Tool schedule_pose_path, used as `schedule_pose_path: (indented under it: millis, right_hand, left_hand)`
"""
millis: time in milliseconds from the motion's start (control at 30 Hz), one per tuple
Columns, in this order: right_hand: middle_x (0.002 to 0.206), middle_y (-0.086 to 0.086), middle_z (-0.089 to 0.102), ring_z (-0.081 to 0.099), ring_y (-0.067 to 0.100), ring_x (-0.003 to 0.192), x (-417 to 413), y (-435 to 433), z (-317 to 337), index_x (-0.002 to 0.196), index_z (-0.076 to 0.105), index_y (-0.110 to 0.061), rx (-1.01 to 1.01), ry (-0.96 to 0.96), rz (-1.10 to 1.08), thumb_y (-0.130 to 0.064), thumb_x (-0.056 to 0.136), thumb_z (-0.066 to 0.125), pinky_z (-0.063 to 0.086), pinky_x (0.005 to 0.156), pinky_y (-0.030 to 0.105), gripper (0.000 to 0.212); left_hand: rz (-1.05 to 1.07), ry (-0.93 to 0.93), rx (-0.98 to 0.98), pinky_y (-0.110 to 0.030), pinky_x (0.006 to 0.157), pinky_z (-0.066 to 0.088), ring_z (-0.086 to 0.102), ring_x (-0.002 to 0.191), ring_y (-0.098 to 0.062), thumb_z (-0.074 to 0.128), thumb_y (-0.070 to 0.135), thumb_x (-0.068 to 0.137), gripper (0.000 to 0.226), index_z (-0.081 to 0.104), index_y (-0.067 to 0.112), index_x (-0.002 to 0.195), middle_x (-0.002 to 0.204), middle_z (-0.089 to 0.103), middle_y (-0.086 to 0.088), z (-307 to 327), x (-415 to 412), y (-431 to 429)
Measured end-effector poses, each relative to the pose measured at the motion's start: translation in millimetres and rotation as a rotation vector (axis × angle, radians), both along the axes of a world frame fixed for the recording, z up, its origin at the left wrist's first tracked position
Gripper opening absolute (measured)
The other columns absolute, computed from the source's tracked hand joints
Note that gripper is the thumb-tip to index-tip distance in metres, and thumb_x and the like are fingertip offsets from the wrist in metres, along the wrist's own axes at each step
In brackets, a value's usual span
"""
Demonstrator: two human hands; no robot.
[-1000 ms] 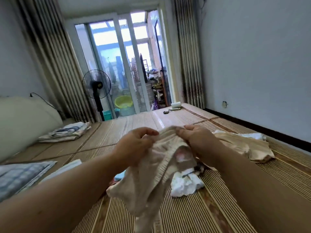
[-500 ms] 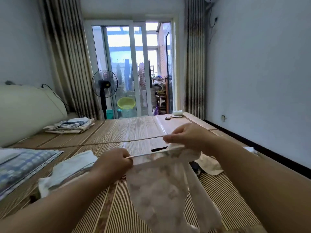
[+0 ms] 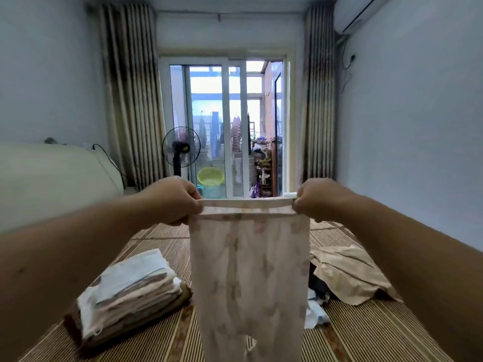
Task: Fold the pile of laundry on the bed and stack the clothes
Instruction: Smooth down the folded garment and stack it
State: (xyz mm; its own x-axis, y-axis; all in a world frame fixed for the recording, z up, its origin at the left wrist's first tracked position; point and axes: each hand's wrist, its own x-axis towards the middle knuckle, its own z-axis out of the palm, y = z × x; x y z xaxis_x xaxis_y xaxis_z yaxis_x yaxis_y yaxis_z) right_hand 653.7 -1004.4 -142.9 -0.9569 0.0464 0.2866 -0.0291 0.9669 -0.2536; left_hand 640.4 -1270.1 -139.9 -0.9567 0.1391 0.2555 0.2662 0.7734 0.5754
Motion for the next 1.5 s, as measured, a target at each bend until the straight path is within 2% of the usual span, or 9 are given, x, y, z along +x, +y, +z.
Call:
schedule_pose_path:
  millis: [233,500,700,900,1000,1133,1267,1400,1500]
  right_hand:
    - [0.072,0.014,0.065,0.062,0.019,0.056,3,-25,48,0.092,0.061,-0.011,-0.792,0.043,0.174,0.002,0.092,0.054,0.045,0.052,0.028,0.014]
    - [0.077,0.014,0.066,0.051,0.007,0.046,12,-11,52,0.087,0.067,-0.013,-0.525,-0.040,0.416,-0.001,0.091,0.058,0.041,0.046,0.022,0.015]
    - [0.077,0.005,0.068,0.056,0.001,0.049,6,-20,48,0.084,0.072,-0.030,-0.218,-0.065,0.423,-0.004,0.093,0.057,0.043,0.048,0.016,0.032]
    - [0.075,0.001,0.064,0.053,0.005,0.054,6,-28,37,0.104,0.073,-0.031,0.080,-0.096,0.400,-0.006,0.096,0.048,0.040,0.047,0.008,0.036]
    - [0.066,-0.002,0.060,0.061,0.009,0.052,6,-31,35,0.089,0.074,-0.022,0.182,-0.091,0.372,-0.009,0.092,0.047,0.048,0.051,0.015,0.029]
    - [0.063,0.010,0.064,0.061,0.015,0.053,0,-28,35,0.072,0.068,0.000,0.011,0.051,0.414,-0.023,0.085,0.048,0.049,0.056,0.025,0.033]
    - [0.057,0.005,0.057,0.052,0.012,0.055,-3,-22,34,0.060,0.065,-0.012,-0.110,0.086,0.443,-0.048,0.082,0.067,0.042,0.055,0.024,0.042]
    - [0.062,0.007,0.056,0.050,0.015,0.057,-3,-22,33,0.069,0.063,-0.003,-0.332,0.277,0.493,-0.024,0.080,0.074,0.043,0.055,0.026,0.026]
    - [0.072,0.007,0.064,0.064,0.014,0.061,3,-20,40,0.087,0.065,-0.010,-0.639,0.253,0.596,-0.010,0.081,0.071,0.052,0.055,0.019,0.009]
  left_hand:
    - [0.061,0.053,0.020,-0.029,0.055,0.046,0.054,0.062,-0.024,0.061,0.004,0.084,0.008,0.069,0.003,0.084,0.074,0.063,-0.017,46,-9,-15]
    - [-0.363,-0.267,0.463,-0.022,0.041,0.039,0.045,0.055,-0.018,0.050,-0.011,0.087,0.029,0.057,0.013,0.071,0.085,0.054,-0.015,46,0,-51]
    - [-0.193,-0.172,-0.133,-0.030,0.059,0.048,0.053,0.061,-0.020,0.050,-0.006,0.089,0.045,0.079,0.024,0.072,0.084,0.068,-0.019,32,-7,-47]
    - [-0.099,-0.041,-0.237,-0.022,0.053,0.046,0.055,0.061,-0.017,0.047,-0.002,0.088,0.037,0.076,0.015,0.075,0.082,0.070,-0.018,29,-3,-46]
    - [-0.146,-0.045,-0.290,-0.017,0.056,0.042,0.052,0.064,-0.012,0.044,-0.002,0.088,0.040,0.076,0.016,0.071,0.073,0.067,-0.007,28,2,-50]
    - [-0.274,-0.039,-0.204,-0.020,0.051,0.039,0.048,0.054,-0.012,0.049,0.036,0.067,0.030,0.067,0.016,0.053,0.053,0.058,0.003,25,1,-62]
    - [-0.263,0.164,-0.053,-0.012,0.049,0.039,0.048,0.047,-0.004,0.067,0.078,0.053,0.065,0.068,0.013,0.055,0.050,0.055,0.006,23,-3,-67]
    - [-0.252,0.341,0.320,-0.027,0.057,0.041,0.049,0.063,-0.024,0.070,0.026,0.080,0.034,0.066,-0.007,0.073,0.062,0.055,-0.012,16,-4,-60]
    - [-0.333,0.293,0.487,-0.027,0.055,0.043,0.049,0.066,-0.028,0.068,0.017,0.072,0.017,0.065,0.001,0.078,0.069,0.056,-0.019,16,1,-54]
